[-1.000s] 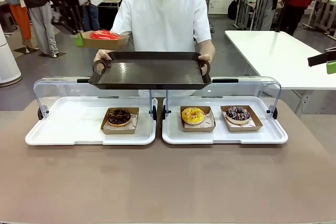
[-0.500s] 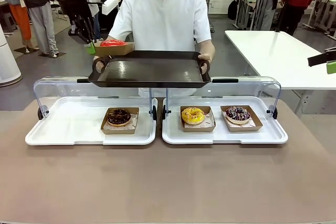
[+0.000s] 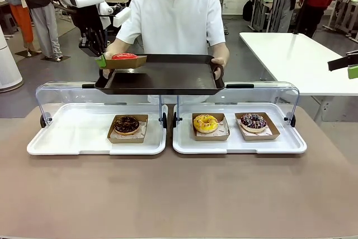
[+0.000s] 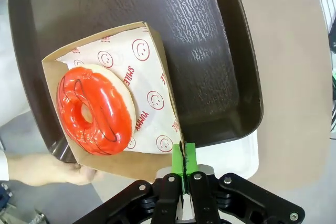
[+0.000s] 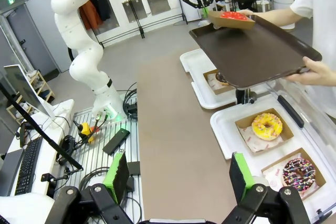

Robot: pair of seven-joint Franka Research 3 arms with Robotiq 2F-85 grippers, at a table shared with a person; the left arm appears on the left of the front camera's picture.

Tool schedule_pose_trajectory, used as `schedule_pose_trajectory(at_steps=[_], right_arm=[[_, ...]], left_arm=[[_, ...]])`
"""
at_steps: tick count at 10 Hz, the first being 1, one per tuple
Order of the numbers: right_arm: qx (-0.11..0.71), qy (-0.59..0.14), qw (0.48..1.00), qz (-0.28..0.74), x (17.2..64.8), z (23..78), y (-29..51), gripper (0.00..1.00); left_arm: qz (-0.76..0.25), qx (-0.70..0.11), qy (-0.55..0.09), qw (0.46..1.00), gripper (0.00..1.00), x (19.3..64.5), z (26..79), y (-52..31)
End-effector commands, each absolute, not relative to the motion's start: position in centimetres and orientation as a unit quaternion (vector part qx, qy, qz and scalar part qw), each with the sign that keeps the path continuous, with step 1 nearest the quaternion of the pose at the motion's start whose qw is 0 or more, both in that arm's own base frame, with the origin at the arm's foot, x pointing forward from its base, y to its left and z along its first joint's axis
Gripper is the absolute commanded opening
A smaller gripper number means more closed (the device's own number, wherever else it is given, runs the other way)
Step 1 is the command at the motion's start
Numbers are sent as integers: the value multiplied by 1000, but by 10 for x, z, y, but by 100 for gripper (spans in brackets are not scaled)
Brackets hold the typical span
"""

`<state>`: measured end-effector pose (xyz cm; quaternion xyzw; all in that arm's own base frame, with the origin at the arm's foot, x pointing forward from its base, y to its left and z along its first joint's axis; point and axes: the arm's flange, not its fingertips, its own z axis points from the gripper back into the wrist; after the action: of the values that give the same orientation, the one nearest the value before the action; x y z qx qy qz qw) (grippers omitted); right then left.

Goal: Provide the desired donut to the person.
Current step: Place the picked Paper togo box onto the Handle tray extended by the person.

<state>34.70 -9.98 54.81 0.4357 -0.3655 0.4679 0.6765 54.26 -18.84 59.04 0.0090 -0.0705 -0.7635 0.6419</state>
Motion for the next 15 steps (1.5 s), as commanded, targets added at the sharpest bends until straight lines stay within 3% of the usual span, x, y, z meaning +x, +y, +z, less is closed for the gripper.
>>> schedule_pose_trajectory(at_steps=[1,6,7,8,9,10,12,13,14,15], right_arm=[[440,-370,670,469,348,549,-100,100],[440,-370,670,469,348,549,-100,100],[440,-370,670,469,348,549,-100,100],[440,-370,670,469,348,549,-100,100],[440,-370,670,469,348,549,-100,100],[440,-370,670,469,348,549,-100,100],[440,-370,670,469,348,549,-100,100],[440,-370,670,469,348,549,-100,100],[440,-370,670,469,348,549,-100,100],[440,-370,670,469,348,549,-100,100]], left_arm=[[-771,-10,-70,633,1,549,594,-189],[-775,-19,-59,629,1,551,580,-192],[-779,-17,-60,623,12,550,579,-193],[-782,-15,-59,620,61,550,581,-192],[-784,-17,-59,617,71,550,582,-192],[-785,-16,-61,616,100,547,582,-192],[-788,-17,-58,613,100,548,584,-191],[-787,-18,-59,614,92,546,584,-191],[-787,-18,-60,614,100,545,585,-191],[-787,-18,-60,614,100,545,586,-191]])
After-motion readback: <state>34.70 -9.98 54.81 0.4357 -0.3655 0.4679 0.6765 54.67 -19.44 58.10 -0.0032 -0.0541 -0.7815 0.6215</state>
